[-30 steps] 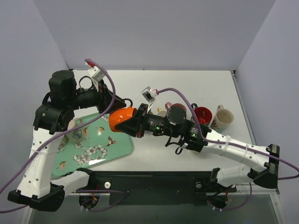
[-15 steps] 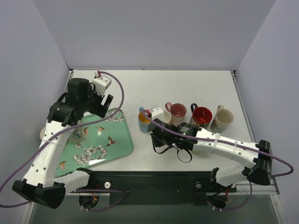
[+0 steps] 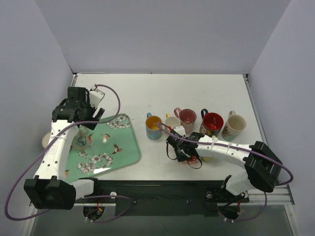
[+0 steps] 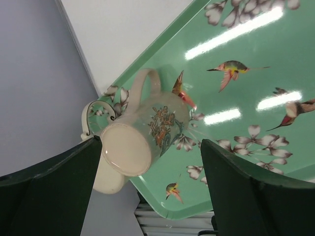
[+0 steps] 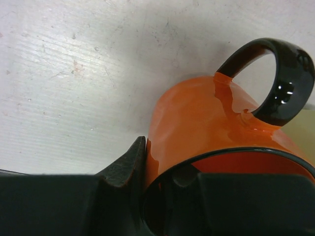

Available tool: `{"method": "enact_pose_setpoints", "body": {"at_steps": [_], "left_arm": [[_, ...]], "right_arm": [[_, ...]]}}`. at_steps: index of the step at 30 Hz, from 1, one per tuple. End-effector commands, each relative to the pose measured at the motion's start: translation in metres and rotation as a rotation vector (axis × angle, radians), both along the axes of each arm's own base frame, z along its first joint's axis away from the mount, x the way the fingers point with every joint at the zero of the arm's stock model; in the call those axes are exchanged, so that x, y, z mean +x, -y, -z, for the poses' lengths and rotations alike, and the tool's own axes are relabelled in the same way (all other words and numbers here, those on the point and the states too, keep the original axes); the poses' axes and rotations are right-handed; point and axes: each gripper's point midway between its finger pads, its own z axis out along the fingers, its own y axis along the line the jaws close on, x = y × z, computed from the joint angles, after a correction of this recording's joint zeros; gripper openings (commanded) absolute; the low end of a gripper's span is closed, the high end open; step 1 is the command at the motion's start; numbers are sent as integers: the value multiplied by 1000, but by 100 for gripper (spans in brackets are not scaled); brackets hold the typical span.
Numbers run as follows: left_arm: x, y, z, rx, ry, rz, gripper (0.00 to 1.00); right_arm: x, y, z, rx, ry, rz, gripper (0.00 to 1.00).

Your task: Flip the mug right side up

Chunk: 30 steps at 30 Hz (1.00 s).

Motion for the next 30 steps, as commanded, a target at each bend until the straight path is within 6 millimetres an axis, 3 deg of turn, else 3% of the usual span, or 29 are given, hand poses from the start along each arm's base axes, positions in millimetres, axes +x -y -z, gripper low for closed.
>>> {"method": "enact_pose_setpoints", "body": {"at_steps": [1, 5, 9, 13, 16, 22, 25, 30], "left_arm": [[0, -29, 23, 40, -98, -25, 93], [2, -47, 41, 58, -177, -67, 93], [10, -62, 52, 54, -221, -108, 93], [25, -75, 57, 52, -225, -141, 93], [36, -73, 74, 7, -287, -125, 94], [33, -66, 126, -49, -462, -98, 94], [19, -62, 138, -57, -519, -73, 89], [-22, -34, 122, -134, -551, 77, 88]], "right_arm": [[10, -5, 1, 65, 21, 24, 0], [10, -2, 10, 67, -5, 35, 3], [10, -2, 4, 74, -1, 36, 45], [10, 1, -12, 59, 14, 29, 64], [12, -5, -29, 58, 38, 5, 75], [15, -8, -62, 43, 105, -8, 76], [18, -7, -76, 64, 147, -2, 76], [24, 7, -85, 32, 206, 10, 76]]}}
